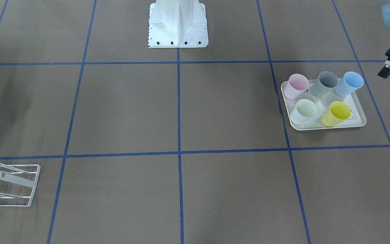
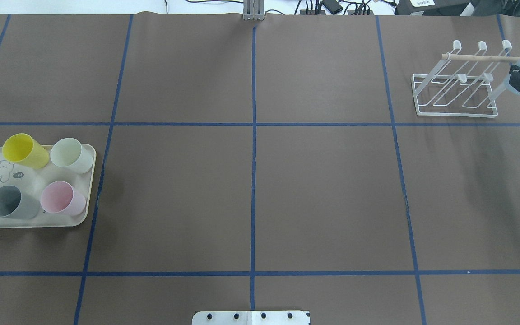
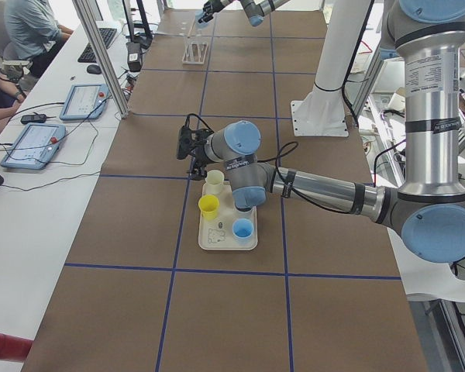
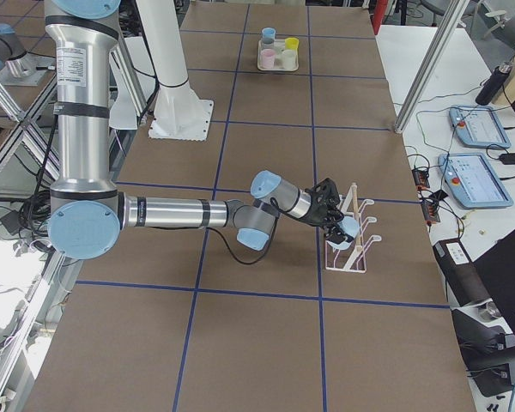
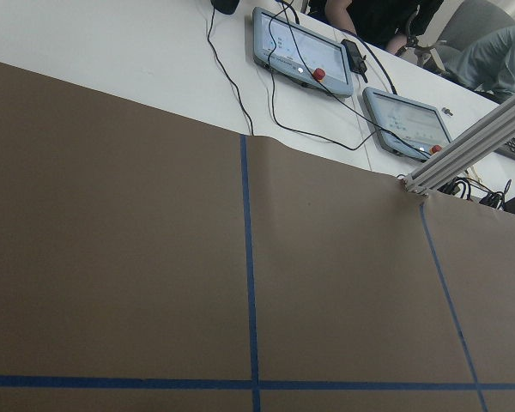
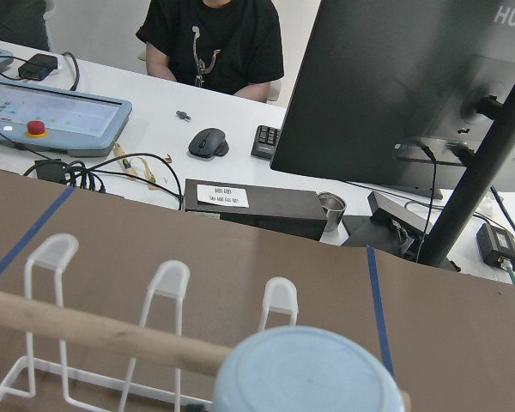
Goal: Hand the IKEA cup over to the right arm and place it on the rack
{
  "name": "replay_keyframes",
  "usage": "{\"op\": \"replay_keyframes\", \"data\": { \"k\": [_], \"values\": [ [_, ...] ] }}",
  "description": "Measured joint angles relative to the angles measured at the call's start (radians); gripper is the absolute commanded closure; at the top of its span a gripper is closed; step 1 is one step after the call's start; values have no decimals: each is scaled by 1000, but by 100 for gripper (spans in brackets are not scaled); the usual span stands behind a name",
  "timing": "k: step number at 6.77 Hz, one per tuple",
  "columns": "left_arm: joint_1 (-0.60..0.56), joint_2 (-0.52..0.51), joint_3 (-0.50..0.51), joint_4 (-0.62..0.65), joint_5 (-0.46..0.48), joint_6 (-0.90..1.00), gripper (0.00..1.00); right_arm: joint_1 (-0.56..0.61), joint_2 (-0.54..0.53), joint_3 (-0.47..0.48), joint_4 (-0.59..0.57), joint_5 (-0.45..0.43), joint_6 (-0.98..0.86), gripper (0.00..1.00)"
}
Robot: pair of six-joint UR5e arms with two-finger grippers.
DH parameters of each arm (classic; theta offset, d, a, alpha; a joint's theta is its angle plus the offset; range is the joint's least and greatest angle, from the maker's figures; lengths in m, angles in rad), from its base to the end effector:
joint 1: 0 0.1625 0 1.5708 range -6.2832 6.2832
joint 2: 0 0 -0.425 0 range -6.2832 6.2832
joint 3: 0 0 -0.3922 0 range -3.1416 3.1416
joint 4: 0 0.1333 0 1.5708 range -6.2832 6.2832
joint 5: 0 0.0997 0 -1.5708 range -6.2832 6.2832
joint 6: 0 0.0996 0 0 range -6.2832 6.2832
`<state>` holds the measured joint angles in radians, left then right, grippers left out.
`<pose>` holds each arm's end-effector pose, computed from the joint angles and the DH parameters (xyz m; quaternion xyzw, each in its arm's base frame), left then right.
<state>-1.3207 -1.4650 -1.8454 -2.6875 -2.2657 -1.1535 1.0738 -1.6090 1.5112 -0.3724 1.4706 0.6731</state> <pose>0.0423 -0.4466 0.4451 0.2544 0.5720 -0.1449 0.7662 -0.1161 -0.5145 0.5815 0.4590 -0.2528 0.1009 0.8457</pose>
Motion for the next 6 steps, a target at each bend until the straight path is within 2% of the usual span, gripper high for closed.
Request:
{"op": "replay_keyframes", "data": {
  "k": [4, 6],
  "values": [
    [0, 0, 2, 1, 1, 0, 0, 0, 1, 9, 2, 13, 0, 0],
    [-2, -5, 3, 33, 0, 32, 0, 18, -4, 63, -12, 97, 1, 0]
  ]
}}
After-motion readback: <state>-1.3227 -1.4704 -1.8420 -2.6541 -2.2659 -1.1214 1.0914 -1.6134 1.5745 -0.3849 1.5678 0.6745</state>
